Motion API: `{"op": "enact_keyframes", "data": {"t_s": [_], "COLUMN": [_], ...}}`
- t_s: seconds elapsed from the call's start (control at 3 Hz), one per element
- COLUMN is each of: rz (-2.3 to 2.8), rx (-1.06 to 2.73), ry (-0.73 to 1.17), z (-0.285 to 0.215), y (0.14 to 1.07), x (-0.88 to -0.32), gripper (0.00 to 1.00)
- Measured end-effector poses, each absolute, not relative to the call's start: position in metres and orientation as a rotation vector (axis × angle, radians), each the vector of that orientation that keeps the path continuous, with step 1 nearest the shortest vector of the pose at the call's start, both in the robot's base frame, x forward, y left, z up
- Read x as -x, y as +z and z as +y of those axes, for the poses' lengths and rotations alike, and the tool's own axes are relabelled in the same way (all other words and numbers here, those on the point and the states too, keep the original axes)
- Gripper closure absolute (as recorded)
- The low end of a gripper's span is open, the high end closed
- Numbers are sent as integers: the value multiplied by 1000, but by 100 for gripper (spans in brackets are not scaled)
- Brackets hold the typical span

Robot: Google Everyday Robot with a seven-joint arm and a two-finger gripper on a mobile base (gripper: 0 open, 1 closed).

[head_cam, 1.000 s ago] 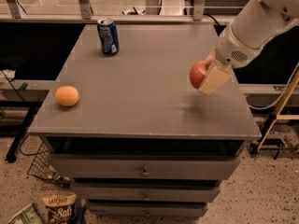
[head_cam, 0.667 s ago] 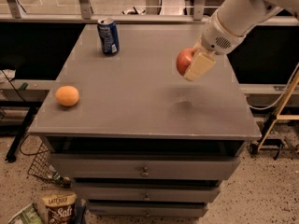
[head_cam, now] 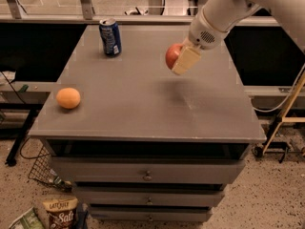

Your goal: Move apple near pepsi can

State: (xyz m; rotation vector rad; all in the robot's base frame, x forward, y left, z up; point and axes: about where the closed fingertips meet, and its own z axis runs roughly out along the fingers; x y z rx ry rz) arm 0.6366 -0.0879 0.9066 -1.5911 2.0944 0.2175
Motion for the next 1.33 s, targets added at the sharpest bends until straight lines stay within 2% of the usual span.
{"op": "enact_keyframes", "data": {"t_s": [1.33], "rz": [2094], "rx": [1365], "ry": [246], "z": [-9], "y": [881], "x": [-748], "gripper": [100]}}
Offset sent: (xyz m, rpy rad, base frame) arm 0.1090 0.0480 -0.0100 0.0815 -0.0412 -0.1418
